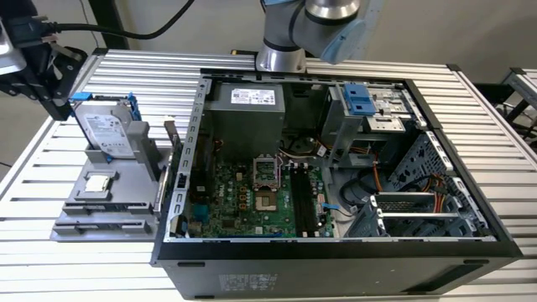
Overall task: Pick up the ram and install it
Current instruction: 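Reach for the ram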
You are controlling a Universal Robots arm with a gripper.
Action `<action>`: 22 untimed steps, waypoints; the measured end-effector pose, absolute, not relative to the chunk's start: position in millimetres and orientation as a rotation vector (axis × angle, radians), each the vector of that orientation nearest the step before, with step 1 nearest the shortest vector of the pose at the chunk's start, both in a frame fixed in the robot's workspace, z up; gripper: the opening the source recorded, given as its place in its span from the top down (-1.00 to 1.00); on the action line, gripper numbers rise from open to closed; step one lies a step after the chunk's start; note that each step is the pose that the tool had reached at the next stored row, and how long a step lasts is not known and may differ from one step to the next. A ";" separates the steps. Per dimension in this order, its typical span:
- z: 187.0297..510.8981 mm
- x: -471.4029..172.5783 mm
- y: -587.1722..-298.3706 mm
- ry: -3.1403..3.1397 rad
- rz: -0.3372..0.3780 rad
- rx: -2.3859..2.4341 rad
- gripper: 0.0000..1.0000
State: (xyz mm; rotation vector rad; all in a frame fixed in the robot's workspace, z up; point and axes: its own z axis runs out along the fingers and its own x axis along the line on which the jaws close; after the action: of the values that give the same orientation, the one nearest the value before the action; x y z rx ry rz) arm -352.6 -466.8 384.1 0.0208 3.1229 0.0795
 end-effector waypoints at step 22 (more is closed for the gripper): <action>380.3 -352.6 -488.5 3.123 0.080 0.021 1.00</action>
State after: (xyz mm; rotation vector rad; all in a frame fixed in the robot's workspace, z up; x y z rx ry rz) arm -352.6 -488.5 380.3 0.0209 3.1232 0.0795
